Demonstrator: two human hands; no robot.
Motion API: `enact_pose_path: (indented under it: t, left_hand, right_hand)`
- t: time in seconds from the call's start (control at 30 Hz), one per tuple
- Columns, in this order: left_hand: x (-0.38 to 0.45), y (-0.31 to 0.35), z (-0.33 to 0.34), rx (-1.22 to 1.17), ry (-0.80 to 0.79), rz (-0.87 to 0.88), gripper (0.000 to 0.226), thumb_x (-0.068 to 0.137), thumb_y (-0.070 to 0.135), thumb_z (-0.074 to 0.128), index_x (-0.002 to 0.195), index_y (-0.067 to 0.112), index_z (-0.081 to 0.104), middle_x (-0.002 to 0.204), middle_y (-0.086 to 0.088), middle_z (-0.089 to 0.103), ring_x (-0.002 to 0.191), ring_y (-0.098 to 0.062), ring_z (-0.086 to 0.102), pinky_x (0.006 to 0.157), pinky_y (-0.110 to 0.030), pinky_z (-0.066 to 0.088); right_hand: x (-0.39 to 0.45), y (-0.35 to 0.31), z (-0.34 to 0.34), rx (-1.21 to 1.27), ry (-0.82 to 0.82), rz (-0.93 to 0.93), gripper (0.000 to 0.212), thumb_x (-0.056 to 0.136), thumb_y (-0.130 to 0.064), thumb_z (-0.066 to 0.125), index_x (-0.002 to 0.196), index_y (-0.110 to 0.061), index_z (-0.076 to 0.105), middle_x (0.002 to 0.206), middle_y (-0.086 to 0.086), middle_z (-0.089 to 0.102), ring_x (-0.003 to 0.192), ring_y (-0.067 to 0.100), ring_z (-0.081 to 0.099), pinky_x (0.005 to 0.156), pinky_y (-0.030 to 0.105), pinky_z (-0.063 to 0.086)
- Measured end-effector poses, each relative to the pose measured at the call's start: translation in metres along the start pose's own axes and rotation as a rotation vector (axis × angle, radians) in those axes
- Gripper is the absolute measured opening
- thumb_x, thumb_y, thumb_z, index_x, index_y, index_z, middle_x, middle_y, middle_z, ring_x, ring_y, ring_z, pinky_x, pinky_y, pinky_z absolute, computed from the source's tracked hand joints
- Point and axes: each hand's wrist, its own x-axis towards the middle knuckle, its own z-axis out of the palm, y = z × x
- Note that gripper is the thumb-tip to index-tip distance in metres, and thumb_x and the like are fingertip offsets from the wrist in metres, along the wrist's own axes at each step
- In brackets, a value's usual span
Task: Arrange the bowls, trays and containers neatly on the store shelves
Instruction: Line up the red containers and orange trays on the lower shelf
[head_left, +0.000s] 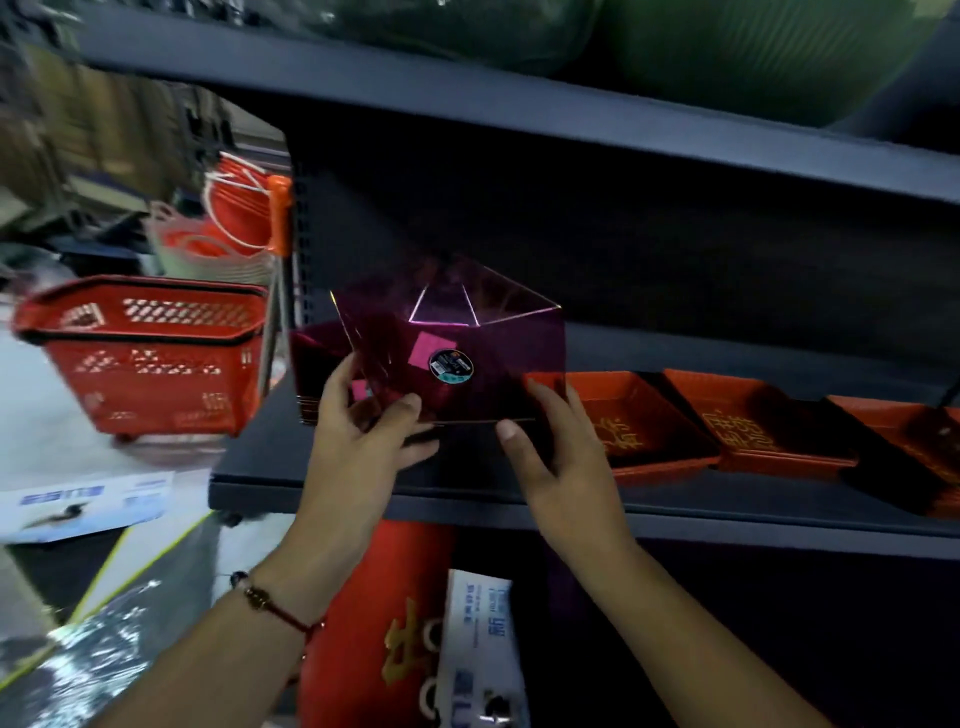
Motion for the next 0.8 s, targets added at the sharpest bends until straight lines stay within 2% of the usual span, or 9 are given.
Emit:
enact_pose_path:
  t: [0.07, 0.17, 0.23, 0.33, 0.4, 0.5, 0.57, 0.67, 0.8]
  left_hand:
    - [0.012, 0.003, -0.017, 0.128, 0.028, 0.105, 0.05, 0.095, 0.015, 0.057, 0.139, 0.033, 0.04, 0.114, 0.005, 0.067, 0.101, -0.018, 0.068, 0.077, -0.034, 0.057]
    - [0.032, 0.005, -0.039, 0.378, 0.05, 0.292, 0.045, 0.095, 0.024, 0.056, 0.137, 0.036, 0.044, 0.122, 0.011, 0.062, 0.115, -0.007, 0.058, 0.097, -0.035, 0.047]
    - [0.048, 0.0, -0.053, 0.598, 0.085, 0.371, 0.044, 0.092, 0.038, 0.053, 0.136, 0.032, 0.048, 0.129, 0.009, 0.056, 0.124, -0.008, 0.048, 0.105, -0.039, 0.04]
    - [0.07, -0.016, -0.075, 0.776, 0.139, 0.289, 0.064, 0.087, 0.06, 0.046, 0.141, 0.027, 0.045, 0.146, 0.004, 0.043, 0.137, -0.013, 0.034, 0.113, -0.043, 0.031]
    - [0.077, -0.026, -0.085, 0.801, 0.133, 0.211, 0.073, 0.085, 0.069, 0.043, 0.142, 0.023, 0.046, 0.147, 0.004, 0.041, 0.138, -0.013, 0.034, 0.113, -0.043, 0.032]
    - [0.079, -0.032, -0.093, 0.803, 0.122, 0.161, 0.053, 0.09, 0.059, 0.045, 0.127, 0.024, 0.058, 0.124, 0.004, 0.06, 0.117, -0.01, 0.054, 0.101, -0.042, 0.044]
    - [0.077, -0.034, -0.099, 0.829, 0.126, 0.131, 0.052, 0.093, 0.057, 0.045, 0.13, 0.023, 0.057, 0.123, 0.003, 0.062, 0.115, -0.01, 0.054, 0.099, -0.04, 0.045]
    - [0.074, -0.035, -0.102, 0.908, 0.135, 0.117, 0.067, 0.09, 0.063, 0.043, 0.141, 0.019, 0.046, 0.135, -0.003, 0.055, 0.126, -0.018, 0.048, 0.104, -0.043, 0.041]
    - [0.063, -0.021, -0.08, 1.168, 0.12, 0.331, 0.057, 0.094, 0.038, 0.055, 0.142, 0.009, 0.045, 0.141, -0.014, 0.048, 0.131, -0.028, 0.043, 0.107, -0.044, 0.038]
  right_hand:
    - [0.02, -0.005, 0.019, -0.078, -0.039, -0.06, 0.051, 0.089, -0.063, 0.043, 0.132, -0.036, 0.046, 0.145, -0.011, 0.037, 0.136, 0.013, 0.035, 0.108, 0.043, 0.038]
    - [0.043, -0.009, 0.043, -0.15, -0.078, -0.142, 0.045, 0.09, -0.059, 0.04, 0.12, -0.029, 0.056, 0.135, -0.007, 0.046, 0.127, 0.015, 0.043, 0.105, 0.045, 0.039]
    - [0.051, -0.011, 0.053, -0.21, -0.082, -0.165, 0.047, 0.091, -0.058, 0.038, 0.116, -0.025, 0.061, 0.129, -0.006, 0.051, 0.124, 0.016, 0.045, 0.105, 0.046, 0.037]
    - [0.058, -0.01, 0.066, -0.289, -0.093, -0.112, 0.044, 0.091, -0.055, 0.041, 0.111, -0.024, 0.064, 0.121, -0.004, 0.058, 0.118, 0.017, 0.049, 0.103, 0.045, 0.038]
    - [0.062, -0.01, 0.074, -0.356, -0.156, -0.063, 0.042, 0.093, -0.053, 0.042, 0.116, -0.024, 0.063, 0.13, 0.003, 0.055, 0.123, 0.021, 0.047, 0.105, 0.045, 0.038]
    - [0.064, -0.013, 0.083, -0.47, -0.281, -0.011, 0.047, 0.097, -0.05, 0.039, 0.138, -0.027, 0.048, 0.158, 0.014, 0.019, 0.142, 0.03, 0.025, 0.114, 0.045, 0.028]
    - [0.06, -0.014, 0.086, -0.464, -0.346, -0.003, 0.054, 0.098, -0.05, 0.038, 0.146, -0.025, 0.036, 0.161, 0.01, 0.004, 0.146, 0.029, 0.013, 0.117, 0.044, 0.022]
    - [0.052, -0.013, 0.086, -0.475, -0.388, -0.036, 0.06, 0.097, -0.048, 0.044, 0.149, -0.023, 0.026, 0.162, 0.007, 0.0, 0.147, 0.027, 0.011, 0.117, 0.043, 0.021]
    - [0.047, -0.013, 0.07, -0.519, -0.428, -0.103, 0.066, 0.097, -0.047, 0.043, 0.153, -0.025, 0.016, 0.162, 0.005, 0.0, 0.148, 0.025, 0.004, 0.118, 0.039, 0.01]
